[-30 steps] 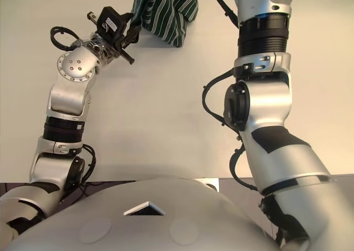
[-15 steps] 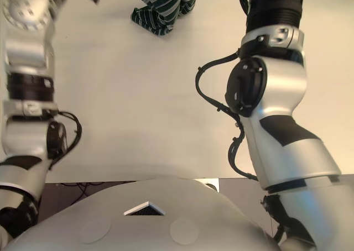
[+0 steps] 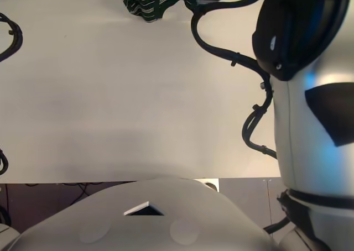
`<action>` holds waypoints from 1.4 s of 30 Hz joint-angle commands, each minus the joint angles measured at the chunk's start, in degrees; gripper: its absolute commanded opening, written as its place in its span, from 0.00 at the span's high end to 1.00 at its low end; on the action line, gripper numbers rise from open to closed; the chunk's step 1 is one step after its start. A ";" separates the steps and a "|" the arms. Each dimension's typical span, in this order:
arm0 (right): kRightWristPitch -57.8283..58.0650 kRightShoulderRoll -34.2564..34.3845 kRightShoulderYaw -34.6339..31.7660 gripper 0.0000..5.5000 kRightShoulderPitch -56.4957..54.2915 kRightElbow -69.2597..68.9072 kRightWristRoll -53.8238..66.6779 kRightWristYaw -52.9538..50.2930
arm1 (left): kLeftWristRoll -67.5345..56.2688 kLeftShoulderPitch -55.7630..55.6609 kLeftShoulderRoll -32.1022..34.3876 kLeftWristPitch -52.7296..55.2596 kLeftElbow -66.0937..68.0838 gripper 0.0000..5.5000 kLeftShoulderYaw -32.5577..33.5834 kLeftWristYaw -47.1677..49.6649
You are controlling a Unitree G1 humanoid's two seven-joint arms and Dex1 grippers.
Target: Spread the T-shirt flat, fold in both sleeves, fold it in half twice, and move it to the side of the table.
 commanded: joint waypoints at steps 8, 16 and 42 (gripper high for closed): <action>12.06 -5.99 6.83 1.00 4.18 -5.86 -4.29 23.77 | -5.47 4.49 8.06 -2.61 -7.12 0.99 1.16 -38.88; 60.81 -24.61 20.52 1.00 30.45 -61.81 12.29 51.97 | -32.78 38.58 33.37 38.84 -74.62 0.99 7.90 -66.99; 76.65 -32.43 36.36 0.80 99.44 -120.97 21.30 38.58 | -15.39 122.43 30.27 53.50 -132.26 0.83 -3.97 -28.70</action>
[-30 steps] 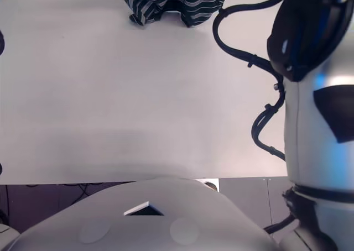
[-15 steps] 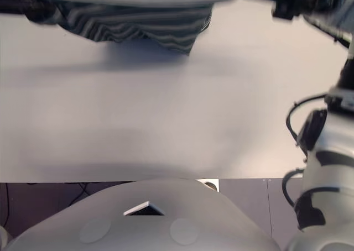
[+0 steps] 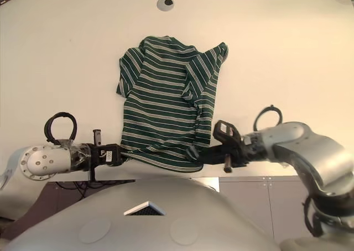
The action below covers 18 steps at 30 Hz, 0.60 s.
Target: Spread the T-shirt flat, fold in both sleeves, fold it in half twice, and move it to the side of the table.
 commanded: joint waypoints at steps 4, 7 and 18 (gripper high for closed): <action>-17.76 -10.27 -3.81 0.76 -5.22 17.26 2.90 18.31 | -32.68 -6.19 -7.84 9.71 -1.24 0.83 32.95 -11.74; -27.80 -10.20 -10.96 0.76 -13.21 32.87 3.94 26.65 | -46.39 -20.89 -11.52 12.99 7.69 0.83 40.51 -9.55; -50.78 29.27 8.76 0.76 -34.90 67.70 -29.00 -14.32 | -19.52 -47.76 -38.14 -15.59 63.30 0.83 8.62 12.86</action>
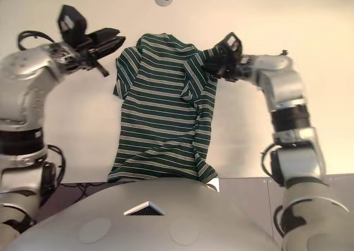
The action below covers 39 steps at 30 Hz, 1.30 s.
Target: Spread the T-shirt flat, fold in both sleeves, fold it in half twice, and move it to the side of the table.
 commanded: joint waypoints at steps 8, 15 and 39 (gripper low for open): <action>5.58 16.71 4.45 0.75 -0.59 -5.84 -1.55 -8.29 | 8.24 -4.22 -6.03 -15.34 34.52 0.97 -5.83 -3.40; 7.10 3.20 6.85 0.75 4.71 -12.55 -6.68 -2.96 | 8.00 0.62 -3.37 -6.69 36.80 0.99 -2.35 -0.74; -2.18 6.94 -0.67 0.75 -4.39 -3.32 -4.87 -3.08 | -3.15 7.59 0.90 -11.94 13.90 0.99 10.78 -1.72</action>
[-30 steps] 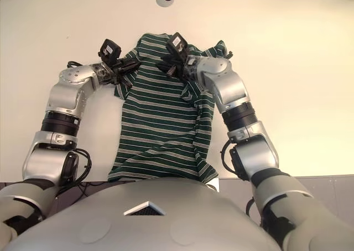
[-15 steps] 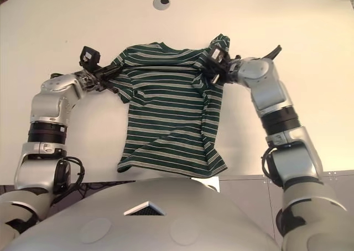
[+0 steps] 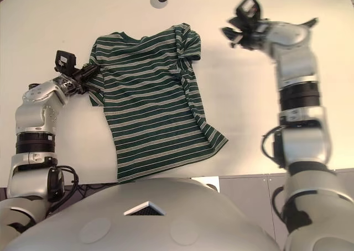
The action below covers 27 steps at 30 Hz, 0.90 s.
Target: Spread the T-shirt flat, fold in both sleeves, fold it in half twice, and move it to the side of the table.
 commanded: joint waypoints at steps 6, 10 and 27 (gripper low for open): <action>10.35 18.41 9.73 0.75 2.59 -5.76 -0.32 -6.45 | -8.98 7.27 7.33 10.20 -30.59 0.99 -9.44 -16.51; 12.03 18.18 12.28 0.75 4.61 -9.44 -1.54 -6.33 | -3.15 9.31 7.16 10.84 -28.47 0.99 -13.94 -12.09; 9.79 2.73 12.08 0.75 8.06 -11.90 -10.48 -8.09 | 8.55 2.66 4.68 4.12 -8.15 0.99 -5.97 6.29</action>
